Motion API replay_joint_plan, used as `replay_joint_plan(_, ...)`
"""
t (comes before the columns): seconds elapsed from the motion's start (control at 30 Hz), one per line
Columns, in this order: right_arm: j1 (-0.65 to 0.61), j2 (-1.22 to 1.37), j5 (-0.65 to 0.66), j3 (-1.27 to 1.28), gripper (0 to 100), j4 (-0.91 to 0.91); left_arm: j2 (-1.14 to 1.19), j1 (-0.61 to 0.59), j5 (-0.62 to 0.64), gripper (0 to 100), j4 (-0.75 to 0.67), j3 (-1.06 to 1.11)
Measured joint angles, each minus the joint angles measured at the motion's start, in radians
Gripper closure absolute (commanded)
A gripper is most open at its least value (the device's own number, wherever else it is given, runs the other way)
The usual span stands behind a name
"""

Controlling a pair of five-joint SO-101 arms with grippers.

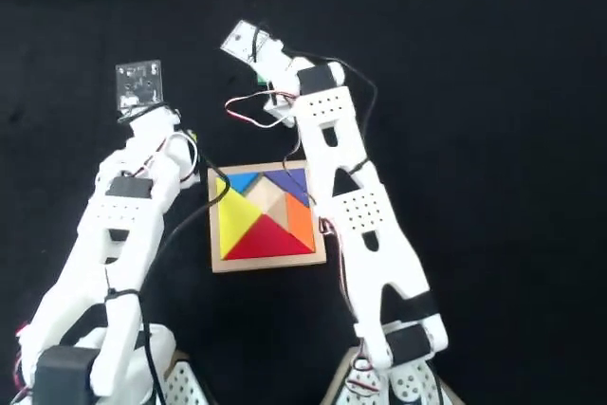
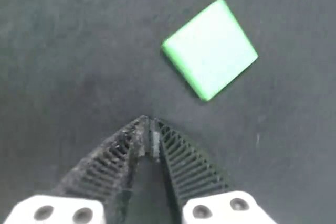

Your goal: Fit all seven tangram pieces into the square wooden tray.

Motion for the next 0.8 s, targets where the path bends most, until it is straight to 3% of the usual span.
replay_joint_plan(0.1,0.018,-0.002,0.000,-0.015,98.7,0.077,0.000,0.005,0.000,97,-0.058,0.025)
replay_joint_plan(0.23,0.043,0.020,0.000,-0.020,98.7,0.038,0.000,0.031,0.000,97,-0.146,0.100)
replay_joint_plan(0.37,0.078,0.080,0.020,-0.028,98.7,-0.153,0.000,0.044,0.000,97,-0.173,0.118)
replay_joint_plan(0.63,0.140,0.259,0.361,-0.046,98.7,-0.715,0.000,0.054,0.000,97,-0.235,0.120)
replay_joint_plan(0.8,0.141,0.258,0.376,-0.046,98.7,-0.712,0.000,0.055,0.000,97,-0.262,0.115)
